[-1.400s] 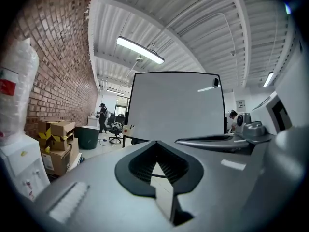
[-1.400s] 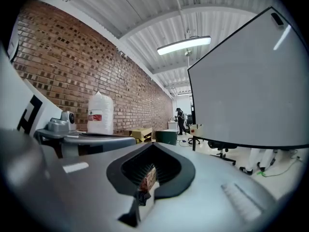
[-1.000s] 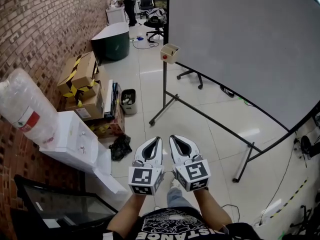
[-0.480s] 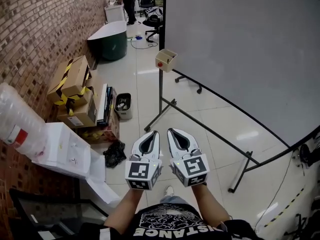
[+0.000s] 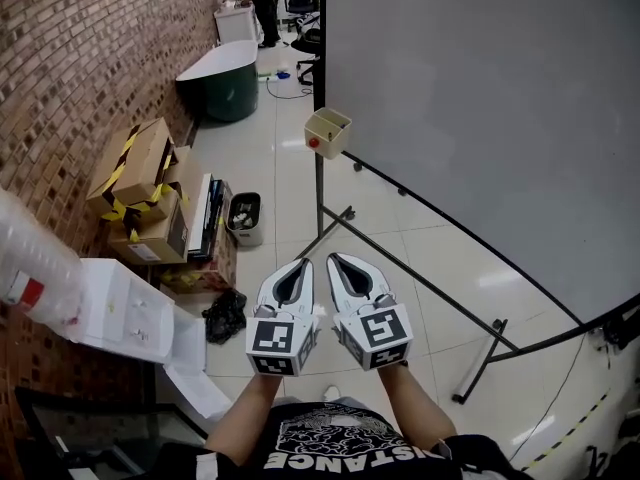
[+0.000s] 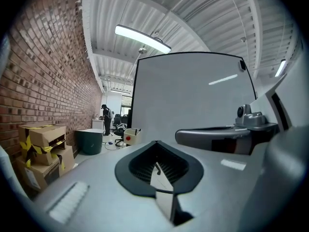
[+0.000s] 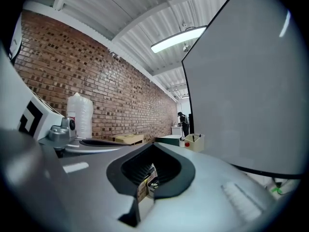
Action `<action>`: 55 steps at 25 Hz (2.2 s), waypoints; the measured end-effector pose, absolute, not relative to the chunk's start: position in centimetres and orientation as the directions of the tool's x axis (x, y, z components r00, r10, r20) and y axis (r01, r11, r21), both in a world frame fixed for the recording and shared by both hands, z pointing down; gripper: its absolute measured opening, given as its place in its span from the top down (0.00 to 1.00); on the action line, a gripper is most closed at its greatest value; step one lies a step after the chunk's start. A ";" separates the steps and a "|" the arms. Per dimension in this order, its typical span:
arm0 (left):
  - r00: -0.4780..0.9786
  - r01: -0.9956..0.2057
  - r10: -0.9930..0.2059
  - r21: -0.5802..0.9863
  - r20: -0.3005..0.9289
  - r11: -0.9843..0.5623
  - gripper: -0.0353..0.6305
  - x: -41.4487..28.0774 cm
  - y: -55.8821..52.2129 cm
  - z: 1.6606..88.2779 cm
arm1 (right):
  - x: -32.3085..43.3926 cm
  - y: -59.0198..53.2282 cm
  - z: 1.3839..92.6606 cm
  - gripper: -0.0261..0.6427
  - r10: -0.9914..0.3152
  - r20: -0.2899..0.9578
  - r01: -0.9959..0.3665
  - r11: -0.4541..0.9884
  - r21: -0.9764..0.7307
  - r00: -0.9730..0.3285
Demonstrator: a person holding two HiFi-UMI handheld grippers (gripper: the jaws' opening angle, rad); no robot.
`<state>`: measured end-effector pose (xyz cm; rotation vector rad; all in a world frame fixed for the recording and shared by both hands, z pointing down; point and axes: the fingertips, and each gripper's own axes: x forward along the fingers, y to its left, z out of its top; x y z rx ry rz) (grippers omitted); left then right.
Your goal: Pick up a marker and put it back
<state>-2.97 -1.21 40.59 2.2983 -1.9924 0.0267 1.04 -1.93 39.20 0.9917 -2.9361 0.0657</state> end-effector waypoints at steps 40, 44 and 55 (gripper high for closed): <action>0.336 -0.939 -0.938 0.112 0.087 -0.326 0.94 -10.2 -27.5 41.6 | -7.9 -28.2 40.8 0.96 -0.738 0.075 -0.737 0.675 0.046 -0.671; 0.357 -0.931 -0.930 0.121 0.092 -0.345 0.94 -10.9 -29.2 41.9 | -8.6 -30.7 41.1 0.90 -0.756 0.078 -0.755 0.654 0.047 -0.650; 0.410 -0.910 -0.906 0.117 0.103 -0.398 0.94 -11.8 -32.9 42.9 | -9.2 -36.6 43.1 0.81 -0.808 0.099 -0.809 0.587 0.042 -0.581</action>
